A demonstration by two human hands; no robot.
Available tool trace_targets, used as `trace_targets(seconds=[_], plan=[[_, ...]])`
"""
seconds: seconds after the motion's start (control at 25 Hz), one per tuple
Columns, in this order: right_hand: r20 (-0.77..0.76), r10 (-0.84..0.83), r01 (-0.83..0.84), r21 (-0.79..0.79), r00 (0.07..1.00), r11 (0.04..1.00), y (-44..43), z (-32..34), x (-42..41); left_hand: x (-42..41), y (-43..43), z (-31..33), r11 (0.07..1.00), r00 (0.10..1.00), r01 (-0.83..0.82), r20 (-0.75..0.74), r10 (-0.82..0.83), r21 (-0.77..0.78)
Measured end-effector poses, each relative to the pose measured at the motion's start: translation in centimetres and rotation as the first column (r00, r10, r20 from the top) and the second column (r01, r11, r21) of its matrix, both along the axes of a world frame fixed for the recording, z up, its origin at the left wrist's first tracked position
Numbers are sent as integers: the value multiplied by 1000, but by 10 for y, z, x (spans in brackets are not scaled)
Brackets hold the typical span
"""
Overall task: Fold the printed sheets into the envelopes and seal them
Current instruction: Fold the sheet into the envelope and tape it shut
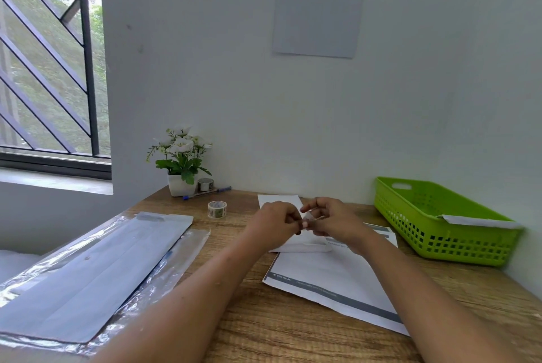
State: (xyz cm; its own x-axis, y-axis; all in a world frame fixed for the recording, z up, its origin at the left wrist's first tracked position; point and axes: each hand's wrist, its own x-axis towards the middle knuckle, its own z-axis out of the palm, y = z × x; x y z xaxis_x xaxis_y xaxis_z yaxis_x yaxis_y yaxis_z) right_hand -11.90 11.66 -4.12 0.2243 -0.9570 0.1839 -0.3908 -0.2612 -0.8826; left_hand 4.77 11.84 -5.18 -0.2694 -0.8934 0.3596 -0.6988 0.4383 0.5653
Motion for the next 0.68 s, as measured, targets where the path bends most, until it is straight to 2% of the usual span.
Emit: trace_targets(seconds=[0.24, 0.4, 0.6, 0.68], plan=[[119, 14, -12, -12, 993, 1000, -1, 3, 3, 6, 0, 1, 979, 956, 17, -291, 44, 203], [143, -32, 33, -10, 989, 999, -2, 3, 3, 3, 2, 1, 952, 927, 94, -375, 24, 293], [181, -59, 63, -17, 982, 998, -6, 2, 3, -1, 4, -2, 961, 948, 121, -317, -37, 248], [198, -67, 71, -15, 978, 997, -6, 2, 4, -1, 4, -4, 961, 987, 140, -106, -118, 238]])
